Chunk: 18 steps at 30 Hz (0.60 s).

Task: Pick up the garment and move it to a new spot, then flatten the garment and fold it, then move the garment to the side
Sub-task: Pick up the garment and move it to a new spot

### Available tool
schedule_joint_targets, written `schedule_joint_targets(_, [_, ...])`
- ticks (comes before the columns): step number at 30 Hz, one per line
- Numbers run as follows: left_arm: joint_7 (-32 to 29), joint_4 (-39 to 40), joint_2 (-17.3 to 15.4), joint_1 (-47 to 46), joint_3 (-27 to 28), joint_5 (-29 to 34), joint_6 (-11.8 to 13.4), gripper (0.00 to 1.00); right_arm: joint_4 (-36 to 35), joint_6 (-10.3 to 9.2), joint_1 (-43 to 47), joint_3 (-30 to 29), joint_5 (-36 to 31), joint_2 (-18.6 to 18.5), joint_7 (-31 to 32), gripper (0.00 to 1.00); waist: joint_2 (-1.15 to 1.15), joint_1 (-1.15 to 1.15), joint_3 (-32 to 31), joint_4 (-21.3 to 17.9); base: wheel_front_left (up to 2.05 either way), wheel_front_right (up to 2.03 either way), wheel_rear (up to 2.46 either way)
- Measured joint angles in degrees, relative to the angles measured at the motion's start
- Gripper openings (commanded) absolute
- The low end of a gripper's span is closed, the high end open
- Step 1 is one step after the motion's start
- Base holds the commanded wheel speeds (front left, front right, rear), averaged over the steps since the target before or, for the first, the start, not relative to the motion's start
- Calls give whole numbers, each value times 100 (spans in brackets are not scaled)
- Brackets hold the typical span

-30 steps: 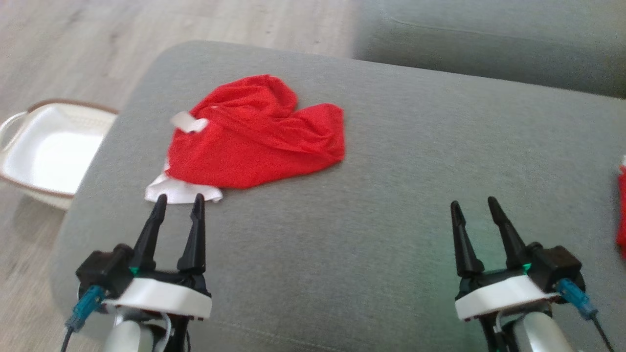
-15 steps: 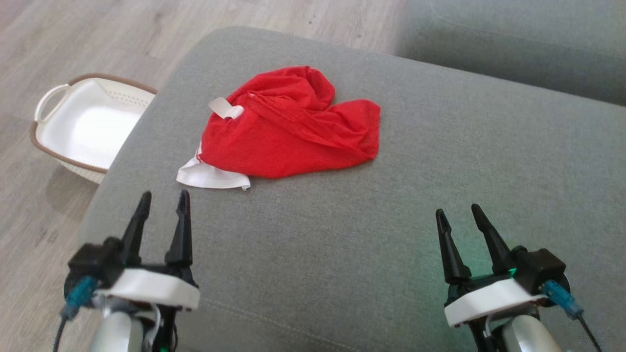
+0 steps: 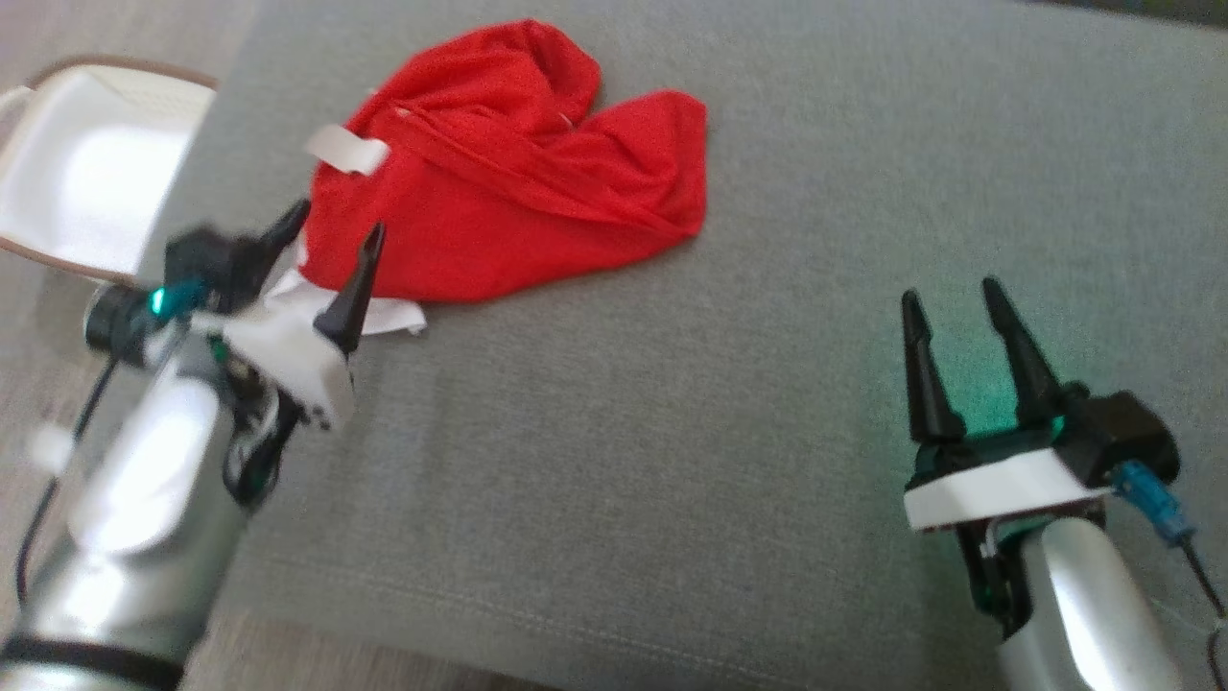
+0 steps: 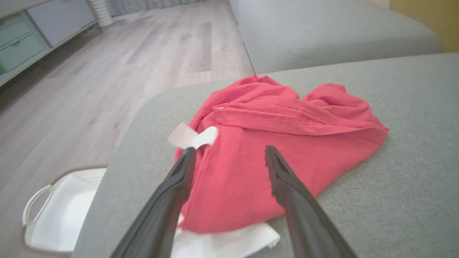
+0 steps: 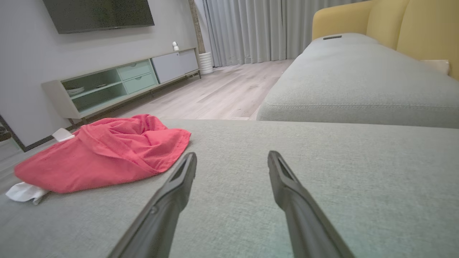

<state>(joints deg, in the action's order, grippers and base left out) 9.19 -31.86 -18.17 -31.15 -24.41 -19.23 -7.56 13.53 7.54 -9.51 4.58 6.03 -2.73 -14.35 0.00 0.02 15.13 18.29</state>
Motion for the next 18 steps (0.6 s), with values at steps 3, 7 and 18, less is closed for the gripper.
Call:
schedule_joint_targets(3, [-346, -313, -325, -682, -801, -442, 0, 100, -201, 0, -121, -63, -267, -5, 1, 100, 0, 0, 276, -123, 0, 0, 0])
schedule_joint_targets(7, [-691, -625, -728, -1343, -1767, -967, 0, 100, -520, 0, -298, -97, -367, -7, 0, 100, 0, 0, 599, -305, 0, 0, 0])
schedule_joint_targets(18, [-1049, -888, -1262, -2277, -3660, -2559, 0, 0, -823, 0, -397, -137, -460, -9, -1, 100, 0, -1, 1126, -703, 0, 0, 0])
